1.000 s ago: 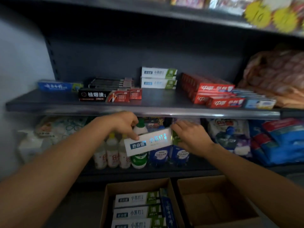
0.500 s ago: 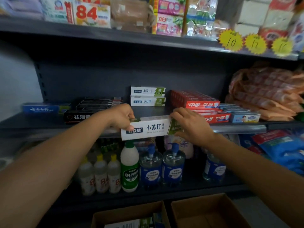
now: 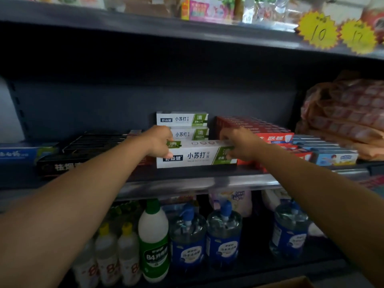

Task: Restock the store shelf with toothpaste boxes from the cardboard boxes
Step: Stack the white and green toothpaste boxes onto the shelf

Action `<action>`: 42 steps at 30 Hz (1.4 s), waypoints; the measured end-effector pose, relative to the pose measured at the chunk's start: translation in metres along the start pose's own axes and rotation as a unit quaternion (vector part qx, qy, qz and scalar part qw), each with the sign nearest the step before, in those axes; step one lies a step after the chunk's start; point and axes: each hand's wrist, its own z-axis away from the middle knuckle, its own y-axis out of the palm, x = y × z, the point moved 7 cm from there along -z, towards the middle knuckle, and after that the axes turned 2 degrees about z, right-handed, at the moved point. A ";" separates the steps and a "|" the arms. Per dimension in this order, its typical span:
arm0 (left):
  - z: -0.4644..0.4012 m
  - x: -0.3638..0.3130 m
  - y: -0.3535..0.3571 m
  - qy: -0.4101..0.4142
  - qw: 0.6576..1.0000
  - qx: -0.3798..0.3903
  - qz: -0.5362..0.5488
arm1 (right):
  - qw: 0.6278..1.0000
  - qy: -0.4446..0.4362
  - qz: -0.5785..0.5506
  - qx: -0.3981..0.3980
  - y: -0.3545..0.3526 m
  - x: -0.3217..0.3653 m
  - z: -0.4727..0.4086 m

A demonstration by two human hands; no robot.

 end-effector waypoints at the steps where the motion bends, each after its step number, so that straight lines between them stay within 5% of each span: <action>1: -0.011 0.004 0.008 0.000 1.000 0.006 -0.007 | 1.000 0.001 0.001 0.007 0.010 -0.004 -0.008; 14: -0.116 0.046 0.030 0.005 0.989 0.022 -0.148 | 0.999 -0.007 0.028 0.015 0.065 -0.022 -0.115; 42: -0.205 0.080 0.040 -0.023 0.972 -0.050 -0.230 | 0.997 0.004 0.078 -0.005 0.092 -0.034 -0.203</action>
